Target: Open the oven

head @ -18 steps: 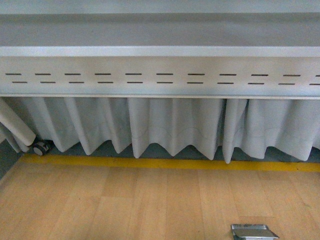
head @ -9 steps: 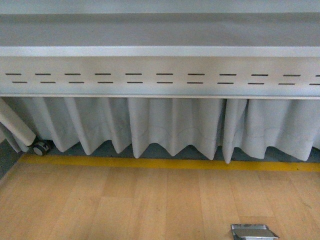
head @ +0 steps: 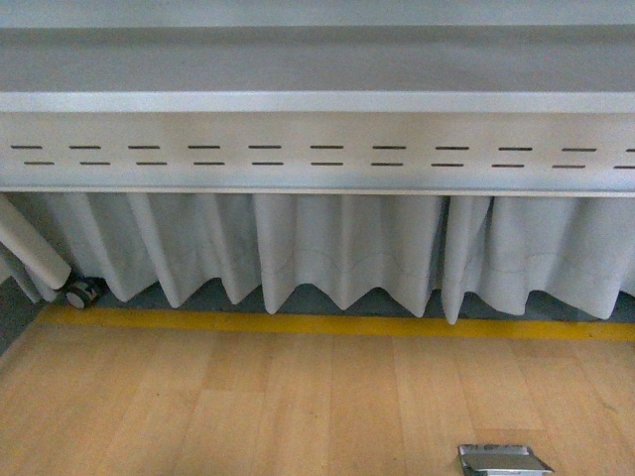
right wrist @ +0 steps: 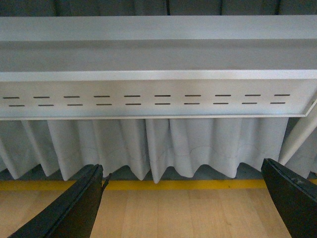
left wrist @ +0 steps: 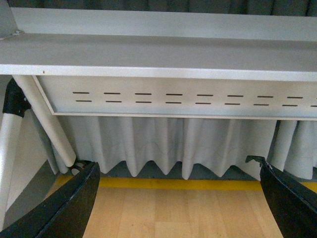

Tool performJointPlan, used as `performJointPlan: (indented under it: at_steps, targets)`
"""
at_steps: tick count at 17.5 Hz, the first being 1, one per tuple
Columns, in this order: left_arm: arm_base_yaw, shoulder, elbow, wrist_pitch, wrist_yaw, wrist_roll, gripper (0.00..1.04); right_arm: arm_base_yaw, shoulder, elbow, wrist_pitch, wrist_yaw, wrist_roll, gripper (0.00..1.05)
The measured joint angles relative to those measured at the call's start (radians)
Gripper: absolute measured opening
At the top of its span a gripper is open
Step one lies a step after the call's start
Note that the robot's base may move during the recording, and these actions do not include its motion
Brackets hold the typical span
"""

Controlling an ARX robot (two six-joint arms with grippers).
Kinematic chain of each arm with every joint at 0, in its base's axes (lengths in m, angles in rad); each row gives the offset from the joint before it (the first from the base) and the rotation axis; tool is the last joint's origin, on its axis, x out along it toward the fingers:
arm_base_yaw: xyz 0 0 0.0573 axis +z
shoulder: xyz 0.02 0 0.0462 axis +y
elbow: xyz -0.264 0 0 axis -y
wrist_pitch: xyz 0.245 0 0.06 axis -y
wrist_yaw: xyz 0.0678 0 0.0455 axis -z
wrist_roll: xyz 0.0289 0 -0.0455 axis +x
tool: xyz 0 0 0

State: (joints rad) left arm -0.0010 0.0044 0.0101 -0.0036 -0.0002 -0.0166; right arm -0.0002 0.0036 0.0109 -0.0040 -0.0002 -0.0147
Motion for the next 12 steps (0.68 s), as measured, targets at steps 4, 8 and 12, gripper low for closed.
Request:
performJointPlan:
  at_steps: [4,8,12]
  targets:
    - [0.000,0.000,0.000,0.000,0.000,0.000,0.98,0.000,0.000,0.000,0.000,0.000,0.000,0.98]
    - [0.000,0.000,0.000,0.000,0.000,0.000,0.98,0.000,0.000,0.000,0.000,0.000,0.000,0.98]
    - [0.000,0.000,0.000,0.000,0.000,0.000,0.98,0.000,0.000,0.000,0.000,0.000,0.000,0.98]
